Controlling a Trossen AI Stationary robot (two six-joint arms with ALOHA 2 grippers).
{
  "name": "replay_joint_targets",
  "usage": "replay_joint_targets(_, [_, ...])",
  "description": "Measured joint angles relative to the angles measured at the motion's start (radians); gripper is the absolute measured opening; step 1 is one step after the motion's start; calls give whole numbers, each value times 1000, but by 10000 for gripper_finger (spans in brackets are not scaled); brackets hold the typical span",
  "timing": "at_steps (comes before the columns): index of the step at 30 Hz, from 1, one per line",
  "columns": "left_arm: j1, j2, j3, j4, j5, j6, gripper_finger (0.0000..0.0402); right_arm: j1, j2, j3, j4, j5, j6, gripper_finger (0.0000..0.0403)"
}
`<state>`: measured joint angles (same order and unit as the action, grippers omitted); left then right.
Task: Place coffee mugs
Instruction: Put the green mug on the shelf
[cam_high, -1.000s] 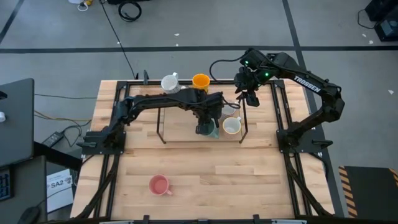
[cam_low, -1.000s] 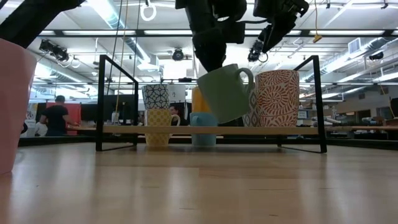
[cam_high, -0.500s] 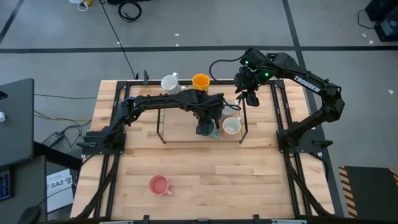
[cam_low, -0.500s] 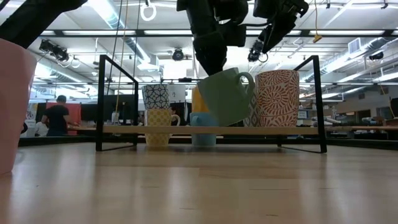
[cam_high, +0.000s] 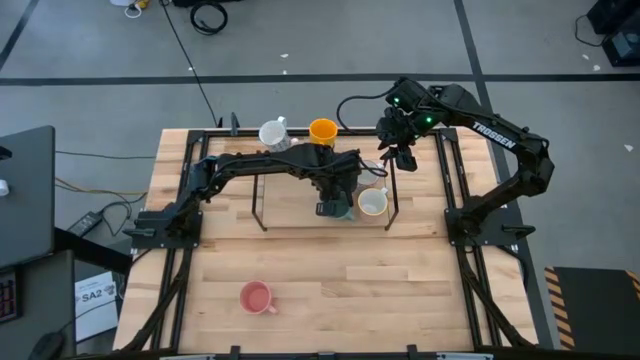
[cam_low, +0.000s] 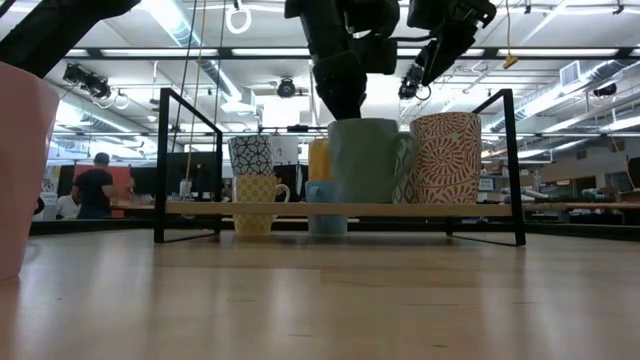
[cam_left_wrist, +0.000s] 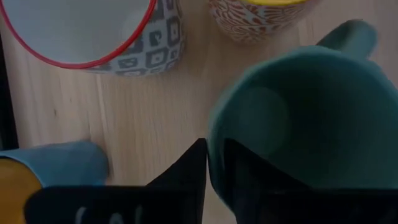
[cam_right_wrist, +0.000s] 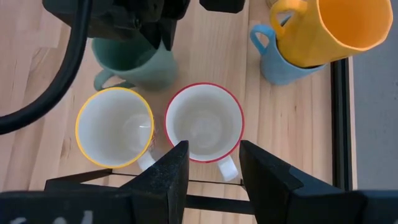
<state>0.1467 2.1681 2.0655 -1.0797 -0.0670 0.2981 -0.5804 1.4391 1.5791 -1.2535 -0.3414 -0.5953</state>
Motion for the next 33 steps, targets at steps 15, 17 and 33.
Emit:
replay_joint_targets(15, [0,0,0,75,1,-31,64,0,0,0,0,0,0,149])
replay_joint_targets(17, [0,0,0,79,1,-31,64,0,0,0,0,0,-1,149])
replay_joint_targets(33, [0,-1,0,156,0,-104,64,0,0,0,0,0,-1,149])
